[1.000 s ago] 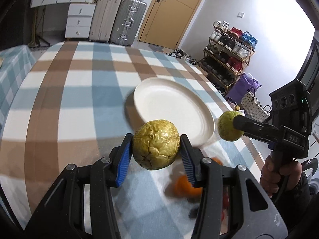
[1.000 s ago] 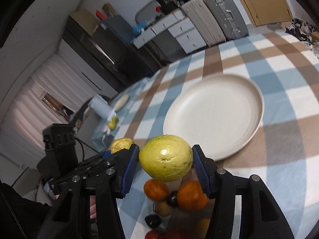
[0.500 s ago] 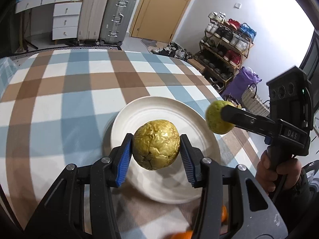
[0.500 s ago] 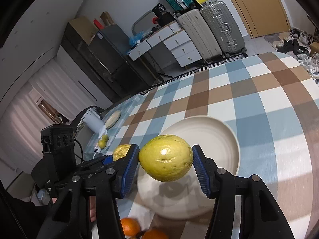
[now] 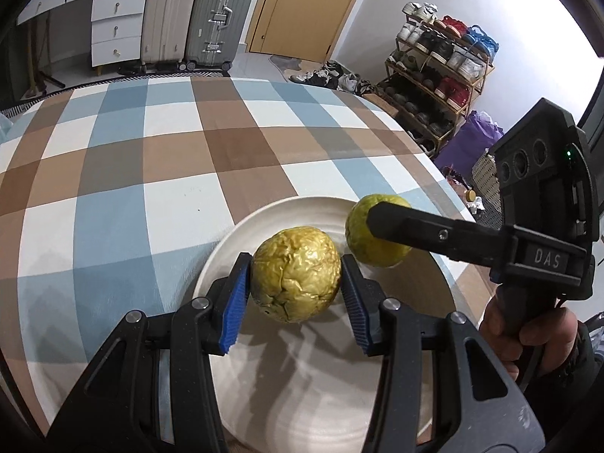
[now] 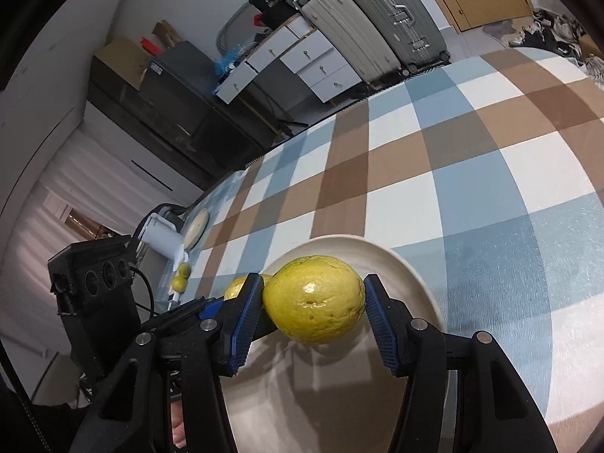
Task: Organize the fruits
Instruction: 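Carry both held fruits over the white plate and lower them onto it, then open both tools to release the fruits on the plate and withdraw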
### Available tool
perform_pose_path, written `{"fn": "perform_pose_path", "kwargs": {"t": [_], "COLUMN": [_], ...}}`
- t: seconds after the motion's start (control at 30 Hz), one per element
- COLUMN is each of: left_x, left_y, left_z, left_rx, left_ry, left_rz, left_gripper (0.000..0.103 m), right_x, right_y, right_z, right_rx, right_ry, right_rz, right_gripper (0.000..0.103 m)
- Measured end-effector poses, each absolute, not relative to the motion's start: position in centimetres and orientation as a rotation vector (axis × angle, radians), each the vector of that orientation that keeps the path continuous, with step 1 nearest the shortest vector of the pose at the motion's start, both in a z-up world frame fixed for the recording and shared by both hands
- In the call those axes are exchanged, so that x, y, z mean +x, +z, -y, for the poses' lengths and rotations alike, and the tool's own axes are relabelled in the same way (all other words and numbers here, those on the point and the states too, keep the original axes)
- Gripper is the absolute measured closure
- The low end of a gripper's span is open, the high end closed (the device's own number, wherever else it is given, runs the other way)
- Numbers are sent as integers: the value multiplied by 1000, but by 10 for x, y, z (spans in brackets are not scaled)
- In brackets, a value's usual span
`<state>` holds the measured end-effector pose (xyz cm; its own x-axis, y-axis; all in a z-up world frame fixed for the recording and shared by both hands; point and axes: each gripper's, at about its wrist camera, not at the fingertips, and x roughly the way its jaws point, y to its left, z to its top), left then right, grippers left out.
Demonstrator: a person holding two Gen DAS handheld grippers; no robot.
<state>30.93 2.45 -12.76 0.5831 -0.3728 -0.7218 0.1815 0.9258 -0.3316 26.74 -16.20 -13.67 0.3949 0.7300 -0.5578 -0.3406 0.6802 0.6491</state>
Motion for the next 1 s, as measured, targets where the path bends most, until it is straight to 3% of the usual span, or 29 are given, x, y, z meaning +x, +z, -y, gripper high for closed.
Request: {"fn": "perform_pose_path", "kwargs": {"t": [0.23, 0.3, 0.37, 0.43, 0.5, 0.57, 0.67, 1.0], "left_x": [322, 322, 321, 319, 314, 308, 296, 227], "left_y": [-134, -134, -133, -129, -124, -119, -108, -64], "left_z": [-27, -27, -26, -25, -25, -26, -32, -31], "left_rx": [-226, -232, -228, -214, -220, -204, -237, -168], "left_ry": [-311, -314, -312, -298, -309, -268, -263, -223], "left_rz": [-900, -901, -891, -875, -864, -855, -838, -751], "left_gripper": [59, 59, 58, 48, 31, 23, 23, 16], "right_x": [277, 276, 273, 270, 265, 256, 243, 178], "right_y": [-140, -139, -136, -132, -127, -121, -110, -68], "right_z": [157, 158, 158, 158, 162, 169, 177, 189], "right_rx": [496, 507, 523, 510, 507, 525, 505, 421], "right_ry": [694, 686, 704, 701, 684, 674, 615, 605], "right_rz": [-935, -931, -920, -908, -888, -860, -823, -687], "right_gripper": [45, 33, 31, 28, 21, 14, 1, 0]}}
